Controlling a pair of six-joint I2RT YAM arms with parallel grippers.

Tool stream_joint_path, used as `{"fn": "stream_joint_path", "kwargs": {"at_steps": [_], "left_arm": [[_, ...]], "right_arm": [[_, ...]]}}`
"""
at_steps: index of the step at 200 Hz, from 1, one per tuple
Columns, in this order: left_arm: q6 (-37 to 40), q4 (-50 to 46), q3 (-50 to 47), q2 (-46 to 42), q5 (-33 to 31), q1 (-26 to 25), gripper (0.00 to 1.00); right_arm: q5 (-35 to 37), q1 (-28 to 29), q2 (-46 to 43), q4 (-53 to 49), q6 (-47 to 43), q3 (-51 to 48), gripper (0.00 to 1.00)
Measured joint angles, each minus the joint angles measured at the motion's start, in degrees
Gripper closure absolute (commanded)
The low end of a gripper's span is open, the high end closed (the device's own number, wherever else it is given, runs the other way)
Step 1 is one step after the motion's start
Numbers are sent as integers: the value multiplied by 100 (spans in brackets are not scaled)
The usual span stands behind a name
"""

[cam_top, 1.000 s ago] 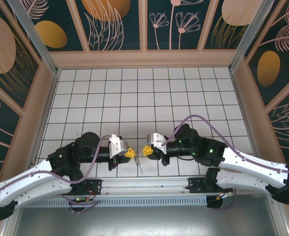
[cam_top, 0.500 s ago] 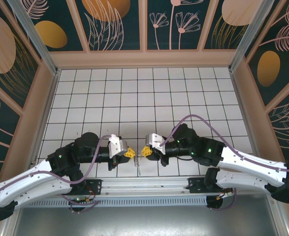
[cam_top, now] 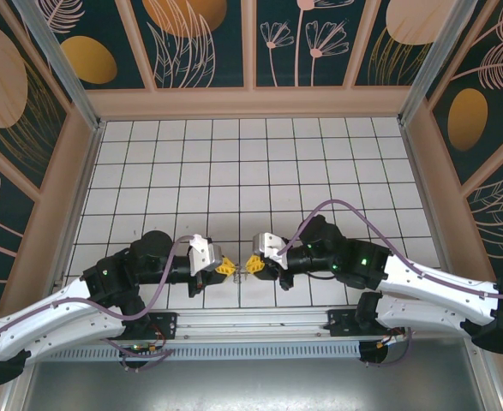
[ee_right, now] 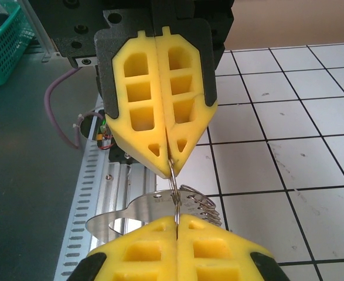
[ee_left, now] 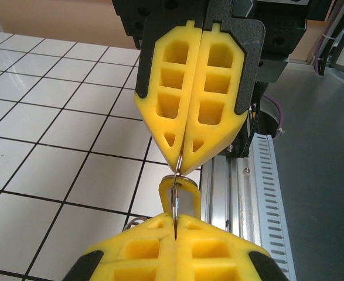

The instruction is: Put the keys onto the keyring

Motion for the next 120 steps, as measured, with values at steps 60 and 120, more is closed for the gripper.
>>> {"fn": "stream_joint_path", "kwargs": {"at_steps": [60,120], "left_arm": [[7,-48,-13,0,-2,0,100],[15,-85,-17,0,0,0,100]], "right_arm": [[-48,0,76,-4,-2,9,100],[-74,0,136,2,0,11,100]]}}
